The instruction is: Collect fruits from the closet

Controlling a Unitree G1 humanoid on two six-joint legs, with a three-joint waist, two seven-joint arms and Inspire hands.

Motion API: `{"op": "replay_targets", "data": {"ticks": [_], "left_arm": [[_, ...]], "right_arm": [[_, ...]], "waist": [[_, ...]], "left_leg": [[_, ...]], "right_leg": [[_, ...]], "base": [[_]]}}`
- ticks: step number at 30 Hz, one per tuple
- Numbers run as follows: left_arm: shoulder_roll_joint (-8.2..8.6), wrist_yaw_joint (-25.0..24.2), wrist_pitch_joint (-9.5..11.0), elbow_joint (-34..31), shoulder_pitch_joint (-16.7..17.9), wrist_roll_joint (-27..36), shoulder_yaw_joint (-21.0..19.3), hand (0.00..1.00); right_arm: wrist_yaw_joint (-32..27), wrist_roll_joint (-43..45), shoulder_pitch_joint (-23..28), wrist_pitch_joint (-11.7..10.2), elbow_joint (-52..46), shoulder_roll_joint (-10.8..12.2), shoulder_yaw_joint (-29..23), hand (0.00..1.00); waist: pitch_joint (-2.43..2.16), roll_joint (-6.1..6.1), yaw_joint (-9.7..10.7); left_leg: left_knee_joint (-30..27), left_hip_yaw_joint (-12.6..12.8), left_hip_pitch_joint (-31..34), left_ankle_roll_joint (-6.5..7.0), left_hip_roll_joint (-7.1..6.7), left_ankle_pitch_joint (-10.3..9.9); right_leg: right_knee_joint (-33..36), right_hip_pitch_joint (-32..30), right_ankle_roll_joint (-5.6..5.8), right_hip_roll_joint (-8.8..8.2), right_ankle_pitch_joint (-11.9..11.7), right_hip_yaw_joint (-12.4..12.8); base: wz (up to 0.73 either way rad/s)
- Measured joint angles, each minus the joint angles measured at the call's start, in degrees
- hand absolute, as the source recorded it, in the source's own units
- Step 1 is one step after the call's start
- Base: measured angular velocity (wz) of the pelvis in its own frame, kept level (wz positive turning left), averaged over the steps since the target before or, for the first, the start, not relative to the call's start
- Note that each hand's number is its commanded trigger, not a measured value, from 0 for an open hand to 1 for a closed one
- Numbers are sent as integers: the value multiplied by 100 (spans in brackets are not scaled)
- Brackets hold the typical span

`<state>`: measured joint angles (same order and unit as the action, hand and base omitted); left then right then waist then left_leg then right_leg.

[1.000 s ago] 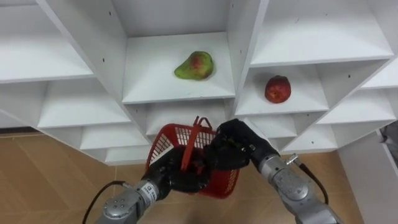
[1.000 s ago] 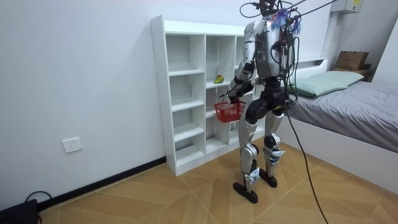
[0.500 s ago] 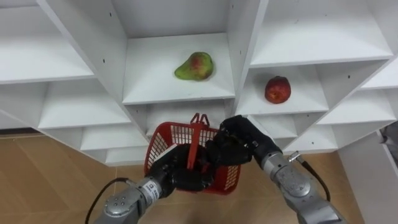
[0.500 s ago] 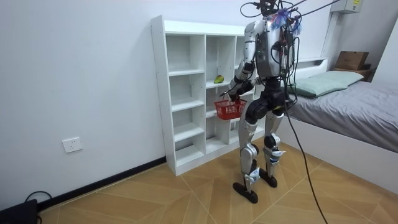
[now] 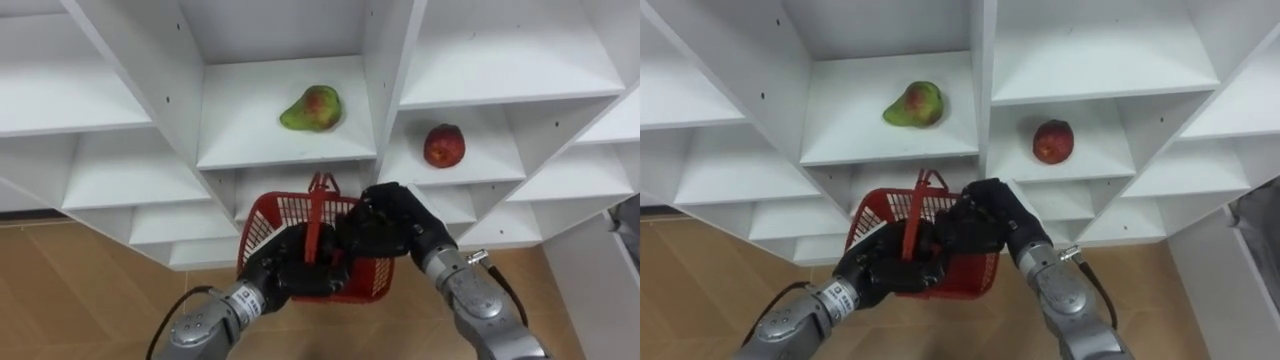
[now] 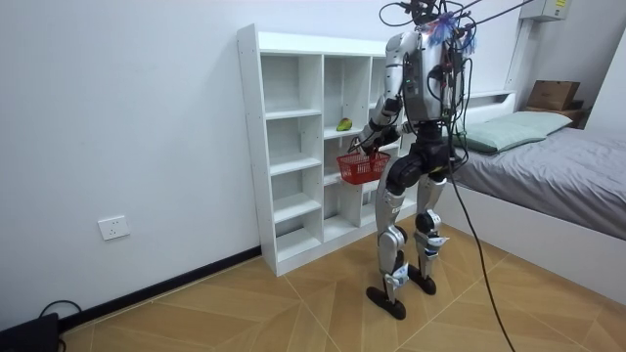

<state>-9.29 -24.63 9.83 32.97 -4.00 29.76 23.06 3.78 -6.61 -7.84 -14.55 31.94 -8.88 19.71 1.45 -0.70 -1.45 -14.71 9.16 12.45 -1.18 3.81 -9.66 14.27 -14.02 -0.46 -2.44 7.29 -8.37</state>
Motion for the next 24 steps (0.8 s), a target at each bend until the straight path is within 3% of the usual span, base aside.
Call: {"op": "replay_targets", "data": {"ticks": [10, 20, 22, 23, 24], "left_arm": [[-33, 61, 20, -309, 1, 228, 75, 100], [-22, 149, 19, -445, 1, 454, 217, 100], [-34, 150, 19, -477, 2, 453, 266, 100], [-30, 150, 19, -495, 2, 453, 304, 100], [-32, 150, 19, -501, 2, 454, 348, 100]], "right_arm": [[-97, -1122, -1, -35, -64, -23, 169, 100], [-333, -1604, -1, -38, -81, 25, 210, 100], [-357, -1619, -1, -35, -80, 25, 211, 21], [-377, -1644, -1, -35, -73, 27, 204, 0], [-400, -1651, -1, -34, -63, 21, 197, 0]], "waist": [[-2, -119, -3], [-2, -124, 106], [-3, -124, 110], [-6, -129, 111], [-9, -134, 118]], "left_leg": [[-2, 5, 61, 0, 13, 0], [-34, 17, 77, -6, 35, 4], [-59, 22, 82, -6, 39, 4], [-59, 22, 83, -5, 39, 5], [-62, 22, 87, -2, 39, 7]], "right_leg": [[-30, -46, -3, 25, -16, 35], [50, -93, -31, 38, -44, 44], [49, -90, -32, 41, -49, 49], [41, -87, -29, 43, -56, 49], [38, -86, -27, 43, -58, 49]], "base": [[0], [0], [0], [0], [0]]}}
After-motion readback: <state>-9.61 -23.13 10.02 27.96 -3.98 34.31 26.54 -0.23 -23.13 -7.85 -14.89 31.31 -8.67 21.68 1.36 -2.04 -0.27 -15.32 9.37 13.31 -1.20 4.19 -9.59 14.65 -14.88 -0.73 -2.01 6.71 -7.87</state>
